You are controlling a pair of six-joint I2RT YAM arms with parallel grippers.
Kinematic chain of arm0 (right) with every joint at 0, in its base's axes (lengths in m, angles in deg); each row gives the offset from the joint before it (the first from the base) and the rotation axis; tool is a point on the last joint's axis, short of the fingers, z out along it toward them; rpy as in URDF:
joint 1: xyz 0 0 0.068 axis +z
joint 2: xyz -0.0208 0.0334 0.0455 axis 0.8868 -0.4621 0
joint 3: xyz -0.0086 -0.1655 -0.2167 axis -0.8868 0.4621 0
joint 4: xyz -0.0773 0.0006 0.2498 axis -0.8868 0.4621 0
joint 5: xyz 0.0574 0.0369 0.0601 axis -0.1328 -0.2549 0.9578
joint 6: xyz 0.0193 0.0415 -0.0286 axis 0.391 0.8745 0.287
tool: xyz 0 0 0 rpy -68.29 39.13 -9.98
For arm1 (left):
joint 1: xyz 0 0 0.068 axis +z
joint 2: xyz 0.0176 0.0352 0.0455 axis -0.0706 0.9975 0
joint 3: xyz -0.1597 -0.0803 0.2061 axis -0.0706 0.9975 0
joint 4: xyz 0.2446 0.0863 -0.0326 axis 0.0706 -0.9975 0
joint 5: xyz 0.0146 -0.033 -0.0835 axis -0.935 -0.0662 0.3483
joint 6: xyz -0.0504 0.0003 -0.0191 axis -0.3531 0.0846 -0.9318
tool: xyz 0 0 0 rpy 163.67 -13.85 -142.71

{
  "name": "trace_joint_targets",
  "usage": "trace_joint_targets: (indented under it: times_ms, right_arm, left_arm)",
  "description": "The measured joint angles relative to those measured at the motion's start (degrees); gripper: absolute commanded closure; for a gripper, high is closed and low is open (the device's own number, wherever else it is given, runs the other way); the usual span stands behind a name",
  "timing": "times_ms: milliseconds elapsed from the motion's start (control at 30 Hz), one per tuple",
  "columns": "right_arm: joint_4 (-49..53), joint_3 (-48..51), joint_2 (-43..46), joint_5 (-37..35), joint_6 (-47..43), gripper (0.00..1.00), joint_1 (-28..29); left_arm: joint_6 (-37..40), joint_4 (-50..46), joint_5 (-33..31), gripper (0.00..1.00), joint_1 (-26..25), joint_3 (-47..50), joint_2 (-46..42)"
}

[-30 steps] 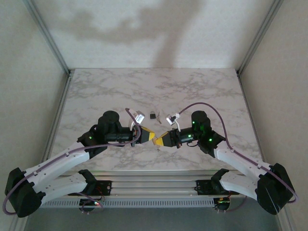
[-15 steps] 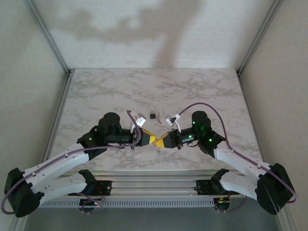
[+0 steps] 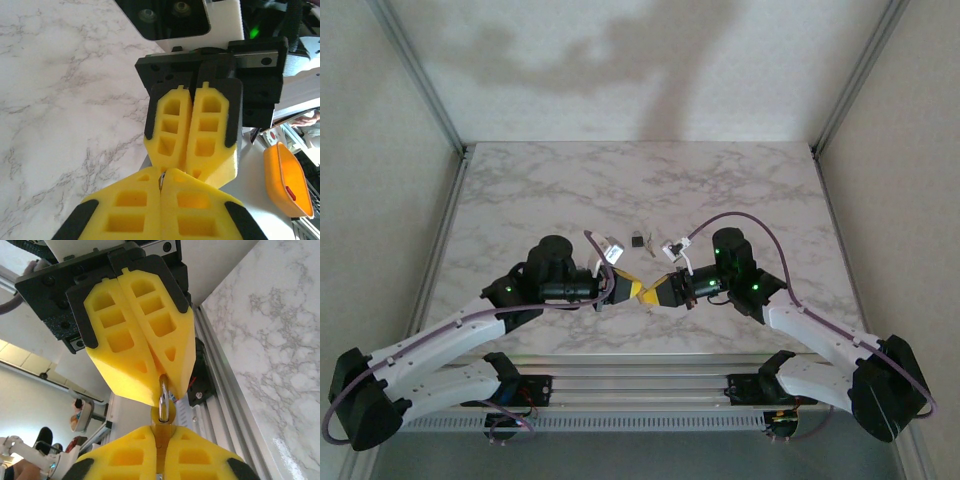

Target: Lock with the key

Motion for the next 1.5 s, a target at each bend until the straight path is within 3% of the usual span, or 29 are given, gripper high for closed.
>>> trace_joint_targets:
  times_ms: [167,333,633,833,967,1500]
  right_arm:
    - [2.4,-0.5,0.0,-3.9,-2.4,0.71,0.1]
    - [4.4,-1.0,0.2,-6.0,-4.5,0.66,0.2]
    - [8.7,-2.7,9.6,-12.7,-10.1,0.36,0.3]
    - [10.4,-3.2,12.2,-21.0,-11.8,0.19,0.3]
    - [12.1,-2.8,13.7,-27.2,-12.2,0.02,0.2]
    - [12.2,5.7,24.6,-53.4,-6.5,0.01,-0.4]
  left_arm:
    - [-1.4,0.6,1.6,1.0,2.3,-0.7,2.8]
    - [-2.6,0.7,2.9,1.0,4.4,-0.7,4.2]
    - [-3.5,-2.2,1.6,1.0,7.8,-0.7,5.8]
    - [-4.4,-3.1,0.9,1.0,8.9,-0.7,6.8]
    - [-5.2,-3.1,0.9,1.0,9.2,-0.7,7.7]
    - [-13.1,-3.1,-1.1,1.0,9.7,-4.5,13.5]
